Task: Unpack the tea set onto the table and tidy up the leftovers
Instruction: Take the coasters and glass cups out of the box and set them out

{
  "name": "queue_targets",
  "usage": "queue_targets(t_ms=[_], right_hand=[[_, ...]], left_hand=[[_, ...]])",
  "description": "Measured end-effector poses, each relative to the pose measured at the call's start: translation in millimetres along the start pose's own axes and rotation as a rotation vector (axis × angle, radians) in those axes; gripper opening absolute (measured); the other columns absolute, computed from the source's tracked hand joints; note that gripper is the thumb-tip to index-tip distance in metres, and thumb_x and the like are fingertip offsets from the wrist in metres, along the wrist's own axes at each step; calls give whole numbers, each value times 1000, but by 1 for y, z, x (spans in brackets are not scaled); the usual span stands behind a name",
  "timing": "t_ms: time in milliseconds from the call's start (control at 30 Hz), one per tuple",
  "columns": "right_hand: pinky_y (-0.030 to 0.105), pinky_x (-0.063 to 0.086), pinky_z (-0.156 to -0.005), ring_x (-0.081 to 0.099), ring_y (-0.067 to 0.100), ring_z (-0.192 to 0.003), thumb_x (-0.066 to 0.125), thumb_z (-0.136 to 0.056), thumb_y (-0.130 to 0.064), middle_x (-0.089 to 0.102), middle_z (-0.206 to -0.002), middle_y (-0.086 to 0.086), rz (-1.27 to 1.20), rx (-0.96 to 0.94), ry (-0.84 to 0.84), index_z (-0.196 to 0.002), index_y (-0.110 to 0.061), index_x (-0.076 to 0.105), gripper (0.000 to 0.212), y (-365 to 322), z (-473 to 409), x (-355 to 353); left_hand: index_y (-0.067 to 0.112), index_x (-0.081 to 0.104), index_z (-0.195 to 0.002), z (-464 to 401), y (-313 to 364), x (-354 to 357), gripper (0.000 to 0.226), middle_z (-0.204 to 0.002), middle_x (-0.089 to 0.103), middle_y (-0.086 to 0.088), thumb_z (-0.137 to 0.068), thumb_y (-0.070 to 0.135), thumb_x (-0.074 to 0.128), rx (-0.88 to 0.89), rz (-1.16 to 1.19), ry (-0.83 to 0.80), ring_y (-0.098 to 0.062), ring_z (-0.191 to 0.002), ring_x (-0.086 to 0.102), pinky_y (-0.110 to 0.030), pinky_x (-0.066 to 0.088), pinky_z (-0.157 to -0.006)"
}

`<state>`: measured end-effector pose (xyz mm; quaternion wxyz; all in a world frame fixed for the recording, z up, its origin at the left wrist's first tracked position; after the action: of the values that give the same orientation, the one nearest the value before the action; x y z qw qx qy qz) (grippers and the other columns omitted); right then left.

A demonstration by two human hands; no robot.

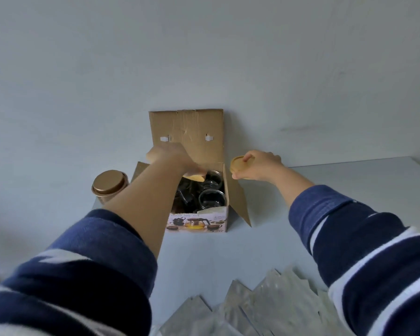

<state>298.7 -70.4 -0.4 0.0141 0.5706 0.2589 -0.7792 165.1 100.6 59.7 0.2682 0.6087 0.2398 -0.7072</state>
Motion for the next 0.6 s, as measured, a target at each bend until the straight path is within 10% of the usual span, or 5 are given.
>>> queue_targets(t_ms=[600], right_hand=[[38, 41, -91, 38, 31, -123, 77, -60, -57, 44, -128, 9, -15, 270, 92, -119, -30, 44, 73, 292, -119, -2]], left_hand=[[31, 57, -122, -46, 279, 202, 71, -122, 59, 3, -64, 70, 68, 34, 698, 84, -20, -115, 55, -31, 45, -89]])
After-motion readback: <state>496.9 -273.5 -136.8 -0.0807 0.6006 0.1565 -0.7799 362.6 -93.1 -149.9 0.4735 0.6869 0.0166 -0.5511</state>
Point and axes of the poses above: each hand's wrist, its own z-axis away from the middle knuckle, its own x-axis out of the palm, y = z × x, the point moved 5 cm from there along -z, towards the middle knuckle
